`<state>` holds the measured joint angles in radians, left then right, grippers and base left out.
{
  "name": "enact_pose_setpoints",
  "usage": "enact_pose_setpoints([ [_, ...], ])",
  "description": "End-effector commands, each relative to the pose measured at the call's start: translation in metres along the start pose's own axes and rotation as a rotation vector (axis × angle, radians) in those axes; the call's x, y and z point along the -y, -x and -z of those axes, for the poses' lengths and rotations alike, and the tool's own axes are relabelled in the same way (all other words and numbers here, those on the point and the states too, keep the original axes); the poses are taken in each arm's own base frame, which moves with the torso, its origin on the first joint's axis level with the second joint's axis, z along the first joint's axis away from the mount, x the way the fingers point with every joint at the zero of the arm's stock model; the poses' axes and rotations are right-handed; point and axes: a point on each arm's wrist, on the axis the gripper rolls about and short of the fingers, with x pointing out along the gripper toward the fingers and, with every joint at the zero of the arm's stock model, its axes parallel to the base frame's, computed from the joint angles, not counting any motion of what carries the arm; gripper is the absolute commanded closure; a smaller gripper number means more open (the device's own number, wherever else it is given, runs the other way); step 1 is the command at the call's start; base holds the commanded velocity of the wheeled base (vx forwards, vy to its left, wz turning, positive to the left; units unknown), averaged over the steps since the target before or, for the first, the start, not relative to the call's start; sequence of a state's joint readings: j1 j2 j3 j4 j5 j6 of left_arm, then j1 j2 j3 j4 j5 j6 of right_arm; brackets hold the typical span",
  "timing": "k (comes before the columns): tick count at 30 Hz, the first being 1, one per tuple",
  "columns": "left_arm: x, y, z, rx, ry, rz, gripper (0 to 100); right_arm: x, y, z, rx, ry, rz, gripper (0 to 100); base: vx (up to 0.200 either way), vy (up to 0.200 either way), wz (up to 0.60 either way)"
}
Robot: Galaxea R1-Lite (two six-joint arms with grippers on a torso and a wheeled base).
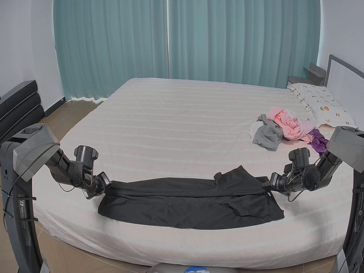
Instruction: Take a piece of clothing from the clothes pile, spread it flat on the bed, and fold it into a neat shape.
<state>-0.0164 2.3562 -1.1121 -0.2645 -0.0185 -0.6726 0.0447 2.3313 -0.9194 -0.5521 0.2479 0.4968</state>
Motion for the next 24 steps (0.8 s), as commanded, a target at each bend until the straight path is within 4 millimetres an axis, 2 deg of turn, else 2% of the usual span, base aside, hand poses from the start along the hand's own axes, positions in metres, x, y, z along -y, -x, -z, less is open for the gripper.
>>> enact_pose_setpoints([
  [1,0.000,0.002,0.001,-0.002,0.000,0.001,0,-0.004,0.005,-0.003,0.011,0.000,-0.011,0,0.000,0.000,0.00],
  [5,0.006,0.013,-0.011,0.036,0.012,0.035,0,-0.011,0.014,-0.019,0.066,-0.014,-0.051,0,0.000,0.000,0.00],
  [7,0.012,0.016,-0.020,0.053,0.026,0.076,0,-0.016,0.010,-0.030,0.091,-0.047,-0.066,0,0.000,0.000,0.00],
  [10,0.018,0.015,-0.027,0.070,0.057,0.102,0,-0.017,0.002,-0.033,0.094,-0.085,-0.069,0,0.000,0.000,0.00],
  [12,0.024,0.010,-0.035,0.092,0.083,0.121,0,-0.014,-0.008,-0.030,0.078,-0.102,-0.064,0,0.000,0.000,0.00],
  [13,0.025,-0.002,-0.035,0.091,0.089,0.114,0,-0.010,-0.016,-0.026,0.061,-0.106,-0.053,0,0.000,0.000,0.00],
  [14,0.025,-0.003,-0.035,0.092,0.088,0.114,0,-0.010,-0.016,-0.025,0.059,-0.106,-0.052,0,0.000,0.000,0.00],
  [15,0.027,-0.015,-0.035,0.097,0.085,0.105,0,-0.007,-0.022,-0.022,0.051,-0.109,-0.048,0,0.000,0.000,0.00],
  [18,0.029,-0.028,-0.039,0.116,0.089,0.095,0,-0.005,-0.027,-0.021,0.048,-0.111,-0.046,0,0.000,0.000,0.00],
  [24,0.028,-0.035,-0.034,0.100,0.074,0.087,0,-0.003,-0.031,-0.022,0.047,-0.116,-0.043,0,0.000,0.000,0.00],
])
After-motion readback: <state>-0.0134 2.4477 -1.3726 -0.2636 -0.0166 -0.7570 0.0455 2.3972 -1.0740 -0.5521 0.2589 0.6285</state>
